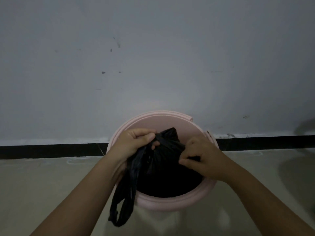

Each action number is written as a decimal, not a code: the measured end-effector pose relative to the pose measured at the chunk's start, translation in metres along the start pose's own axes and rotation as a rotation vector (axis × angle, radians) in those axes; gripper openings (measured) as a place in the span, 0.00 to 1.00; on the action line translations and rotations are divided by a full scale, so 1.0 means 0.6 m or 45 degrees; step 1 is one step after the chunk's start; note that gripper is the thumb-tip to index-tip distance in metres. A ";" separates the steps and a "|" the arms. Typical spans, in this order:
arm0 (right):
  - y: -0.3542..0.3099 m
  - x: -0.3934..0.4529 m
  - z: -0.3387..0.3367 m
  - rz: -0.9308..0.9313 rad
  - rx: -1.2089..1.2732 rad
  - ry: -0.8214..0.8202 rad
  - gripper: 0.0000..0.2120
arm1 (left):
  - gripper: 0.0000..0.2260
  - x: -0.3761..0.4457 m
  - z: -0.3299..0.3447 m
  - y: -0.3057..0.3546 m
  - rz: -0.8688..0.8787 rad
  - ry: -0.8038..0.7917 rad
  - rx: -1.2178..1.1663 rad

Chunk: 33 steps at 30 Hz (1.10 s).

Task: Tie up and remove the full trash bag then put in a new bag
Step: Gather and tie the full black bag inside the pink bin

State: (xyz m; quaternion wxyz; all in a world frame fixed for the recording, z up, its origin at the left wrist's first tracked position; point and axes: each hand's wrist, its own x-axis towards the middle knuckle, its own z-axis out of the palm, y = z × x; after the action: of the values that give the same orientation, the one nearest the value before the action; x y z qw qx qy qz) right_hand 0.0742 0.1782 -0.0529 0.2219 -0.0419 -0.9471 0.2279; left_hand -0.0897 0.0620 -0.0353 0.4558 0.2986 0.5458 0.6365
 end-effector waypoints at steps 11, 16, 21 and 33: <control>-0.009 -0.002 0.026 -0.149 -0.169 -0.143 0.12 | 0.21 -0.001 -0.004 -0.012 0.045 0.158 0.104; -0.010 0.014 -0.002 0.006 0.151 0.219 0.20 | 0.22 -0.006 -0.010 0.013 0.237 -0.010 0.394; -0.020 0.046 0.007 0.092 0.085 0.099 0.25 | 0.12 -0.015 0.006 0.034 0.480 -0.074 0.783; -0.027 0.055 0.024 0.167 0.248 0.261 0.18 | 0.05 -0.006 0.000 -0.002 0.700 0.511 1.067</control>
State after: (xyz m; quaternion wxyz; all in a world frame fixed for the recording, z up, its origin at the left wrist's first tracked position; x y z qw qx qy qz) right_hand 0.0387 0.1640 -0.0439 0.3050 -0.1050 -0.8882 0.3272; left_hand -0.0879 0.0591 -0.0358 0.0011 0.4594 0.7311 0.5045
